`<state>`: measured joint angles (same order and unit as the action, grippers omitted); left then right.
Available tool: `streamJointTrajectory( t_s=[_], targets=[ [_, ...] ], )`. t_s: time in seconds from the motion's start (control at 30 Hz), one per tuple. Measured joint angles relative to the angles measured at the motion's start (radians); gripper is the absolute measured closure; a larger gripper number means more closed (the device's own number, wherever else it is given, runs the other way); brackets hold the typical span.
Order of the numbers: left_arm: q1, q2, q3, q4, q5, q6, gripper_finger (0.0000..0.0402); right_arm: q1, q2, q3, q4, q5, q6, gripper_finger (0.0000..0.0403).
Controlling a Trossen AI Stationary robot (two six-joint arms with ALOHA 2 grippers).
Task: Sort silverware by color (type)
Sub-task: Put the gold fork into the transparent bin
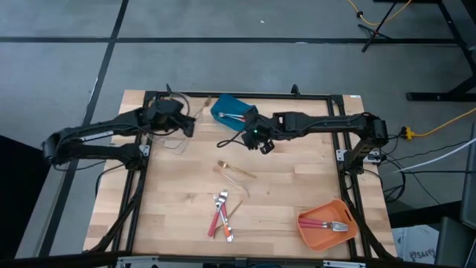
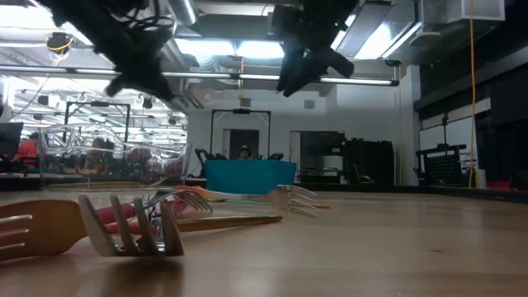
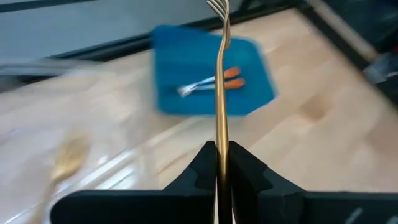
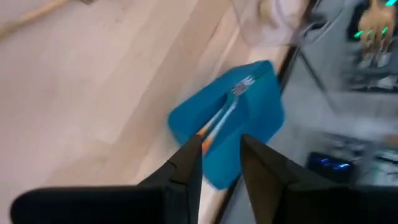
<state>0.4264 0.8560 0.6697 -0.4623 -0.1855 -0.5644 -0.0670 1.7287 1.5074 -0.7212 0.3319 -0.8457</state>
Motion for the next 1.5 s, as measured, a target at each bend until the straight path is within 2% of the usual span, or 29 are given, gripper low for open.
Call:
streamJointTrajectory(
  t_s=[0.17,0.3,0.5,0.67,1.5],
  targets=[
    [0.006,-0.069,0.000,-0.213,-0.087,0.002,0.0387,-0.007,0.004,0.000,-0.021,-0.093,0.098,0.0302],
    [0.006,-0.081,0.000,-0.338,-0.153,0.007,0.0387,-0.006,0.006,0.000,-0.013,-0.208,0.115,0.0302],
    [0.006,-0.048,-0.001,-0.402,-0.227,0.115,0.0387,-0.005,0.008,0.000,-0.002,-0.321,0.117,0.0302],
    [0.006,0.004,-0.001,-0.396,-0.262,0.201,0.0387,-0.006,0.008,0.000,0.022,-0.325,0.116,0.0302],
    [0.006,0.357,-0.001,-0.392,-0.263,0.203,0.0386,-0.006,0.008,0.000,0.024,-0.325,0.117,0.0302]
  ],
)
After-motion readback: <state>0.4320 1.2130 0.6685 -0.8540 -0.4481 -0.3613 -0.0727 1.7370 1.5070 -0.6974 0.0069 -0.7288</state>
